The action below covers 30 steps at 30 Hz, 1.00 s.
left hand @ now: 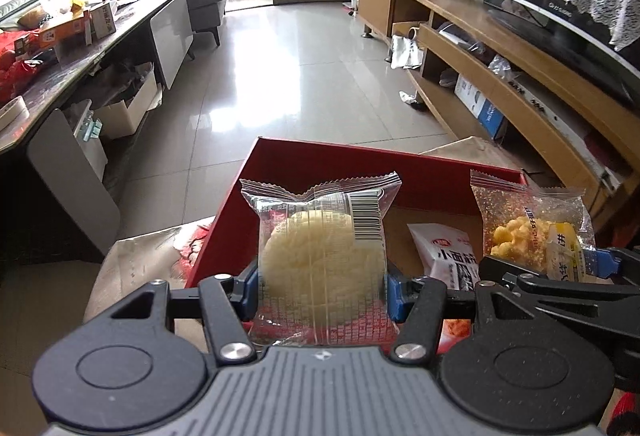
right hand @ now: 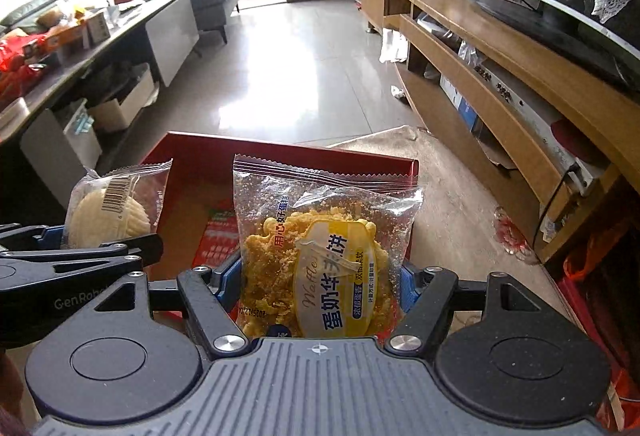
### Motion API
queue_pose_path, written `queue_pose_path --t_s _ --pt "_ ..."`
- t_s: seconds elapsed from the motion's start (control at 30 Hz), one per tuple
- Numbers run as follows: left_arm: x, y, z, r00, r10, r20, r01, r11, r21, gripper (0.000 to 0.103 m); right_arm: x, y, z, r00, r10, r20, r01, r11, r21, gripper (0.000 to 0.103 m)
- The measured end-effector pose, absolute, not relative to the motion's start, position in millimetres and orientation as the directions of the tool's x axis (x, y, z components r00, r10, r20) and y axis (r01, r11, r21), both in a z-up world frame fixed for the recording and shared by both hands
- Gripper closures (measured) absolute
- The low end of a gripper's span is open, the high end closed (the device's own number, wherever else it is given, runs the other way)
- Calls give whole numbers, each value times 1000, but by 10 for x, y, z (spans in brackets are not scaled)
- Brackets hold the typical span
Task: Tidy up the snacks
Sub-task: 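Lower the bun and cake bag into the box and open both grippers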
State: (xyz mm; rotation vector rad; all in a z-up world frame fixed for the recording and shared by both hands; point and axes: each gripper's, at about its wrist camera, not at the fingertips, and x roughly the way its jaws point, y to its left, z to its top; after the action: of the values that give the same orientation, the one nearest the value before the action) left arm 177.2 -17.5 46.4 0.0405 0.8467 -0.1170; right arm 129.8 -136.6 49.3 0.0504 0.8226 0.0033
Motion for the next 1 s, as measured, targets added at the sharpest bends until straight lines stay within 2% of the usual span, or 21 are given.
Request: queue_pose_path --t_s 1.0 --pt "1970 -268 218 641 -18 -767 94 994 55 49 1533 -1262 285 653 -20 -757 18 1000 -11 27"
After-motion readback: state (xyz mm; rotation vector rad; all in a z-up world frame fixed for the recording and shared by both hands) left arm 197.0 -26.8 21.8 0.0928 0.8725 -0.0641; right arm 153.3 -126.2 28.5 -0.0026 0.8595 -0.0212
